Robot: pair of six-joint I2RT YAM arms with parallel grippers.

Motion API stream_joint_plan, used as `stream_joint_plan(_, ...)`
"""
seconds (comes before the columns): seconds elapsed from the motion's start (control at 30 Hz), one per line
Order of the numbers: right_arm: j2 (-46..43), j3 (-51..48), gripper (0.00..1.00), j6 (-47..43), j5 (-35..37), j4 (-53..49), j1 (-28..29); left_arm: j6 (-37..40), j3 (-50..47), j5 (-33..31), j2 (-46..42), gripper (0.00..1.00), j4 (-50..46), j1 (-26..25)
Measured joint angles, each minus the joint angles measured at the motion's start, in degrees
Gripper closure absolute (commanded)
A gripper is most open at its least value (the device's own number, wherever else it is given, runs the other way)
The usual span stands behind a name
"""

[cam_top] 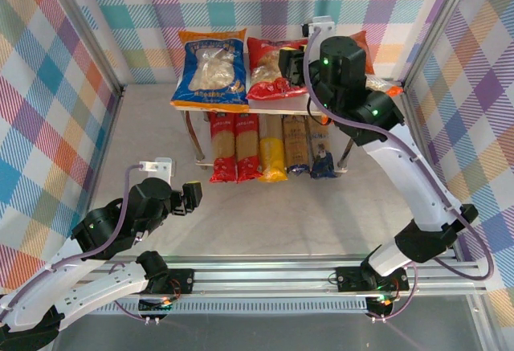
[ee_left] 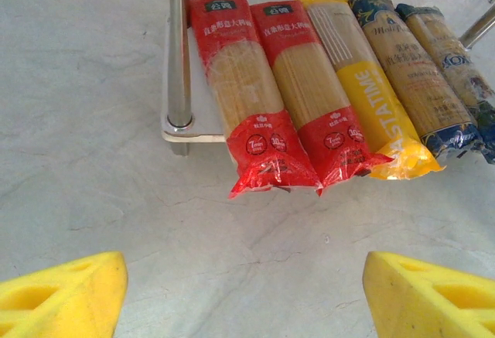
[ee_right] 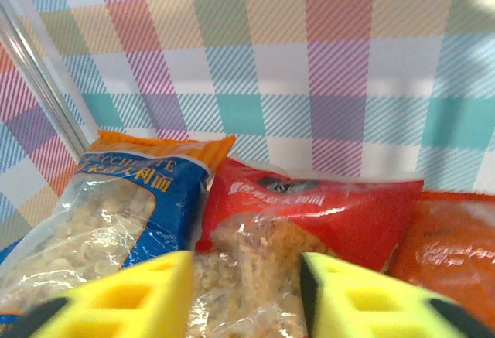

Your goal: Place and organize the pasta boxes and bags onto the shelf

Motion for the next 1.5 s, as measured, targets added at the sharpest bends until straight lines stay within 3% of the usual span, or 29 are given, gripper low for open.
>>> stream_joint_plan(0.1,1.18,0.13,0.95,-0.02,-0.31,0.04,0.0,0.0,0.0,0.0,0.0,0.21,0.0,0.0)
stream_joint_plan(0.43,10.75,3.54,0.97,0.13,-0.15,-4.33,-0.61,0.0,0.0,-0.44,0.0,0.21,-0.15,0.0)
stream_joint_plan(0.8,10.49,2.29,0.97,3.04,-0.24,-6.91,-0.9,0.22,0.0,-0.44,0.39,0.18,-0.09,0.0)
stream_joint_plan(0.93,10.25,1.64,0.88,3.72,-1.01,-7.26,-1.2,0.26,0.0,-0.44,0.83,0.15,-0.02,0.0)
stream_joint_plan(1.17,10.36,2.82,0.59,4.96,-5.95,-9.92,-2.19,0.39,-0.11,-0.7,0.94,0.14,0.04,0.0)
stream_joint_plan(1.5,8.04,2.99,0.36,3.43,-8.96,-9.09,-2.82,0.37,-1.66,-3.82,0.92,0.12,0.26,-0.02)
